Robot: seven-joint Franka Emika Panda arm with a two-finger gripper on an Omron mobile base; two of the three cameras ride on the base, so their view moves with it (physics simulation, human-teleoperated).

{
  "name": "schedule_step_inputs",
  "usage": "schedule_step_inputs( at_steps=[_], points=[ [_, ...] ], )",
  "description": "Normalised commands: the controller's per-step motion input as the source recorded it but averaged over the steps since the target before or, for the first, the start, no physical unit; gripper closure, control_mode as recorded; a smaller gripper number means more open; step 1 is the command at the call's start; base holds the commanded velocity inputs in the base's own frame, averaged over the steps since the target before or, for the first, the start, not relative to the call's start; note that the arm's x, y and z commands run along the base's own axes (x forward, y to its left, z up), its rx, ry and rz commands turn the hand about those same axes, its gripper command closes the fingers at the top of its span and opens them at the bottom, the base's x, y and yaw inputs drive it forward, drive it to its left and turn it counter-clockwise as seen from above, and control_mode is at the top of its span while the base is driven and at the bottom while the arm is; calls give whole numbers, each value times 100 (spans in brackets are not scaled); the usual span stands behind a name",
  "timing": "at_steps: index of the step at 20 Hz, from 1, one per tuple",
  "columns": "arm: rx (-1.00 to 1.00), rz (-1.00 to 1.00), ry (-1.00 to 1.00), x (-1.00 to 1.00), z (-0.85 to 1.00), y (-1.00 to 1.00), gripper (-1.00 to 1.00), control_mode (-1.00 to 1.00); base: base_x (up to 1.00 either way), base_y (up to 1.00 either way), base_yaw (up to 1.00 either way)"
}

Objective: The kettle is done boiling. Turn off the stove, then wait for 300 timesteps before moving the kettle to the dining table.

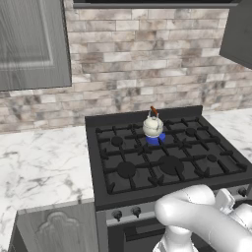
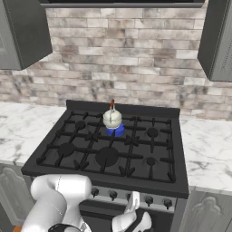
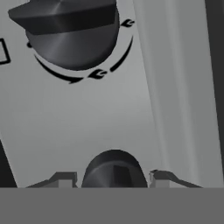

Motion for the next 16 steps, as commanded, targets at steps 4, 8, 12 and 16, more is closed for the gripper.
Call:
schedule_step_inputs(
  at_steps=[4,8,12,16],
  points=[
    [57,-11,0,-26,1,-5,100,-100,0,0,0],
    [45,-8,0,-17,-11,9,100,-100,0,0,0],
    [37,-7,0,-9,-23,13,100,-100,0,0,0],
    [46,-9,-4,-20,-36,-2,100,-100,0,0,0]
  ],
)
